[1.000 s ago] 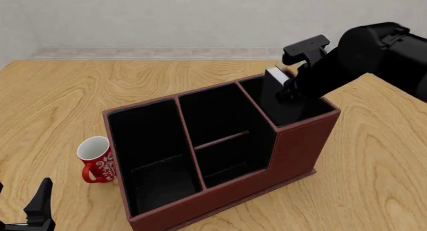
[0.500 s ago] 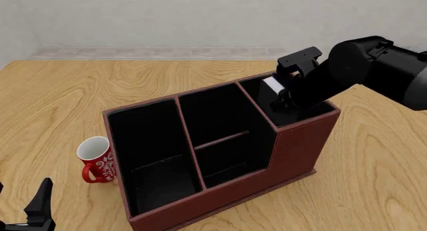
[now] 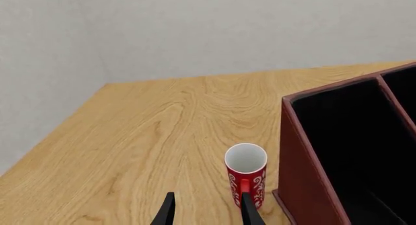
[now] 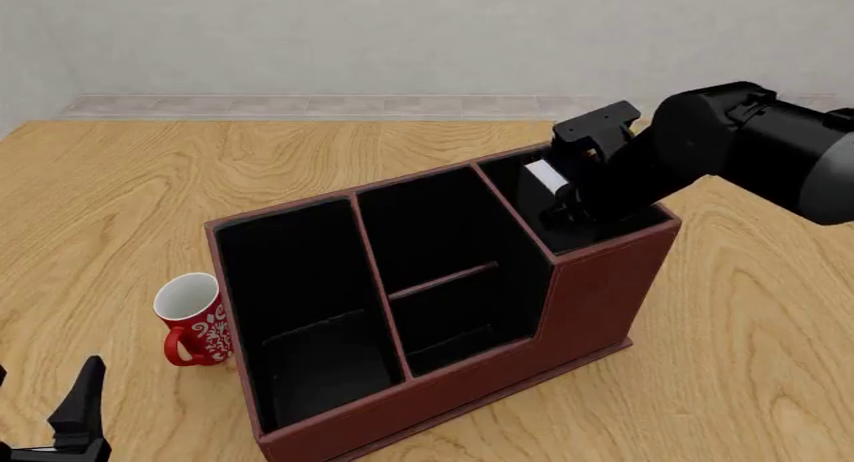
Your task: Pick up the book and place it in the right compartment of the caddy.
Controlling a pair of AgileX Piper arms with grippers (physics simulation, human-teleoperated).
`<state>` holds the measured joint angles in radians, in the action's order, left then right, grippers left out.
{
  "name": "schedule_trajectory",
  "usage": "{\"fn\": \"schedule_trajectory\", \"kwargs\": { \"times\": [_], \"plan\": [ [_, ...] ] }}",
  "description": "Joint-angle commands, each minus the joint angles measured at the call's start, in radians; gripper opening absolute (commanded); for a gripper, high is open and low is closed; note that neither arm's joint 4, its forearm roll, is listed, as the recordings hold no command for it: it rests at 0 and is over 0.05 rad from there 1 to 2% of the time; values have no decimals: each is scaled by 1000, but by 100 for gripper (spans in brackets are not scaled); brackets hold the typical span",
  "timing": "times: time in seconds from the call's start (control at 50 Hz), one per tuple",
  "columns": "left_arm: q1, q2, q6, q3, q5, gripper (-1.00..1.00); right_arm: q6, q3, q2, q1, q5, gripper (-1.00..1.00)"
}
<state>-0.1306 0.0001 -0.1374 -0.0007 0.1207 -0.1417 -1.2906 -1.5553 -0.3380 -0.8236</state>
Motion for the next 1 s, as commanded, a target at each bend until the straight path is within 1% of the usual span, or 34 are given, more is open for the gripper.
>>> {"fn": "schedule_trajectory", "kwargs": {
  "times": [0.02,0.08,0.1,0.24,0.26,0.36,0.4,0.44,0.68,0.82,0.84,0.9,0.92,1.0],
  "plan": [
    [-1,0,2,0,3,100,6,-12,1,1,3,-100],
    [1,0,5,0,1,100,7,-17,-1,1,3,-100],
    [3,0,4,0,0,100,3,-17,-1,0,4,100],
    [1,0,5,0,4,100,-6,-25,-8,2,7,100],
    [0,0,7,0,3,100,3,-25,-7,-2,7,100],
    [-2,0,8,0,5,100,-3,-25,-8,-1,8,100],
    [-2,0,6,0,6,100,5,-25,-7,-7,6,100],
    [-3,0,8,0,6,100,-3,-32,-10,-1,7,100],
    [-1,0,8,0,5,100,-9,-46,3,-4,-9,100],
    [-1,0,11,0,-1,100,-32,-86,34,-15,-64,100],
    [2,0,-12,0,-1,100,-51,-94,41,-10,-75,100],
    [1,0,-2,0,-4,100,-52,-112,61,-16,-108,100],
    [2,0,-4,0,-4,100,-63,-120,67,-11,-117,100],
    [2,0,-3,1,-10,100,-74,-143,100,-13,-156,100]
  ]
}}
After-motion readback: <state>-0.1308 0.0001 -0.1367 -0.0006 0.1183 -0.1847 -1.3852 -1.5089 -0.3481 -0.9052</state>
